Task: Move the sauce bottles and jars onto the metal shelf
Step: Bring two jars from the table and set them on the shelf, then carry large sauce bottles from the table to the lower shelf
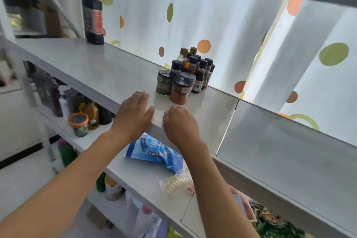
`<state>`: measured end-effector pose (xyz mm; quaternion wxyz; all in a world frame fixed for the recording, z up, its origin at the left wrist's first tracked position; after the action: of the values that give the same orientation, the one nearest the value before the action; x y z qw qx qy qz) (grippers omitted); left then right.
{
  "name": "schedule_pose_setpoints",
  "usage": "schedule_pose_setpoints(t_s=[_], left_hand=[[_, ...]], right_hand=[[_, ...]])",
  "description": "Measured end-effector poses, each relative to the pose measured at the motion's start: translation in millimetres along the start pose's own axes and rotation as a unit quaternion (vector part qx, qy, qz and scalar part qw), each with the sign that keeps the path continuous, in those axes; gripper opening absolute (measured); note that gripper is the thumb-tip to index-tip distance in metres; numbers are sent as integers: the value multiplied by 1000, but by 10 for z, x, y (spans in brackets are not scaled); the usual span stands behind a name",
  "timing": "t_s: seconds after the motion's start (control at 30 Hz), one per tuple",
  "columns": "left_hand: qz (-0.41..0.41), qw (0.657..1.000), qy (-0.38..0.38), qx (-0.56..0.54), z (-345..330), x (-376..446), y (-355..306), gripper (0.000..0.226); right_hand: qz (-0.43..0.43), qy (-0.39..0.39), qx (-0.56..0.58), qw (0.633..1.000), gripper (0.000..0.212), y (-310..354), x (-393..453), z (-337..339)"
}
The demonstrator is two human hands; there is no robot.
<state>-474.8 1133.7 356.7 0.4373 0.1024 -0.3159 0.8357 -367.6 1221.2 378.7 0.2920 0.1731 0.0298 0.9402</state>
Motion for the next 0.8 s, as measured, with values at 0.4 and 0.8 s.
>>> schedule_pose_setpoints(t_s=[0.4, 0.8], left_hand=[[204, 955, 8, 216, 618, -2084, 93, 55], [378, 880, -99, 270, 1926, -4646, 537, 57]], right_hand=[[110, 85, 89, 986, 56, 807, -1512, -566], [421, 126, 226, 869, 71, 2863, -3612, -629]])
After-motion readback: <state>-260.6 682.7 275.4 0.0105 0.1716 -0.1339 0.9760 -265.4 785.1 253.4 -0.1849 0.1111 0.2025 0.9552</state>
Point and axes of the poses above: each hand's wrist, its own x-axis towards the middle knuckle, its own z-axis out of the back of the hand, y = z × x, the point moved 6 cm from there along x, towards the middle knuckle, and after that the axes turned 7 degrees about -x, right-handed, at the moved point
